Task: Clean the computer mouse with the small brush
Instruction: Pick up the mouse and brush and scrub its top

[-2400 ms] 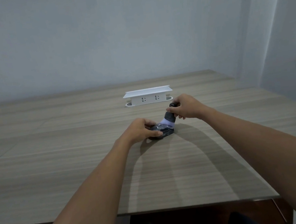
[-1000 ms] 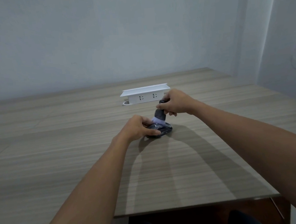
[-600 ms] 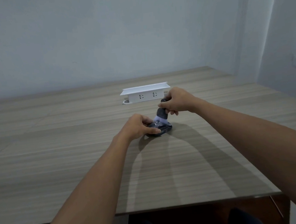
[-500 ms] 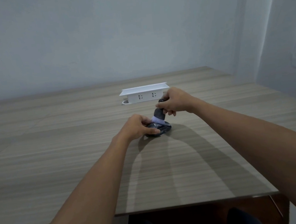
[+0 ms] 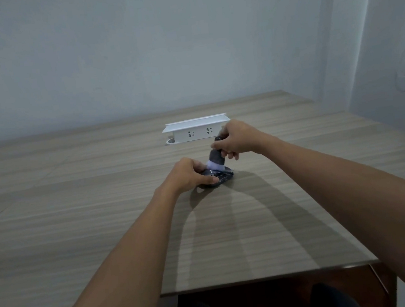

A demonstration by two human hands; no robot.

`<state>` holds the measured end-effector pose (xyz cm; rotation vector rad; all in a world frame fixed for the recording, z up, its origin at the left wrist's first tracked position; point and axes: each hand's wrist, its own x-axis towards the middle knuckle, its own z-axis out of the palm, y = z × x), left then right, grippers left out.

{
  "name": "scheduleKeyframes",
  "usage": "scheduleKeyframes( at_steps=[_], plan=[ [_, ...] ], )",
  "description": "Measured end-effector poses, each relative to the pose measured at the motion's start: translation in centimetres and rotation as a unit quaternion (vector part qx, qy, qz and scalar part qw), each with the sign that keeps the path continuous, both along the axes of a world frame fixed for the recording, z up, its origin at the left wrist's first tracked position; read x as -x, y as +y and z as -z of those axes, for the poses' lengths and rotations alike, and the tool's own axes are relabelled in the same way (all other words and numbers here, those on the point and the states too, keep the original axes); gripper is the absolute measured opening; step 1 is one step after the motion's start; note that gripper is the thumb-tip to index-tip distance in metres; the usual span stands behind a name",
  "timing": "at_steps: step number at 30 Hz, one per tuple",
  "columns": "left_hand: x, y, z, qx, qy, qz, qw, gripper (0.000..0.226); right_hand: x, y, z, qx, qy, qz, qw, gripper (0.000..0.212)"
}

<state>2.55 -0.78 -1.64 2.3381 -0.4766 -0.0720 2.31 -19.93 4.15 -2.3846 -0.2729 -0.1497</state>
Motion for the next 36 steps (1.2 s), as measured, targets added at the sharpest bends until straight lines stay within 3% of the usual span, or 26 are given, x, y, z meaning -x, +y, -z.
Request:
scheduleKeyframes(
  at_steps=[7, 13, 19, 28, 36],
  plan=[
    [0.0, 0.1, -0.2, -0.008, 0.018, 0.008, 1.000, 0.029, -0.2, -2.3, 1.4, 0.075, 0.002, 0.044, 0.996, 0.021],
    [0.1, -0.1, -0.7, -0.016, 0.034, 0.009, 0.999, 0.030, 0.1, -0.4, 0.0, 0.013, -0.009, -0.005, 1.000, 0.019],
    [0.1, 0.0, -0.6, -0.015, 0.033, 0.007, 0.999, 0.030, -0.3, -1.1, 0.8, 0.079, 0.007, 0.042, 0.996, 0.023],
    [0.1, 0.0, -0.6, -0.026, 0.027, 0.004, 0.999, 0.037, 0.8, -0.3, -0.1, 0.018, 0.009, 0.003, 1.000, 0.018],
    [0.4, 0.0, -0.5, -0.009, 0.027, 0.000, 1.000, 0.036, 1.1, -1.7, 1.4, 0.107, -0.016, 0.055, 0.993, 0.027]
  ],
)
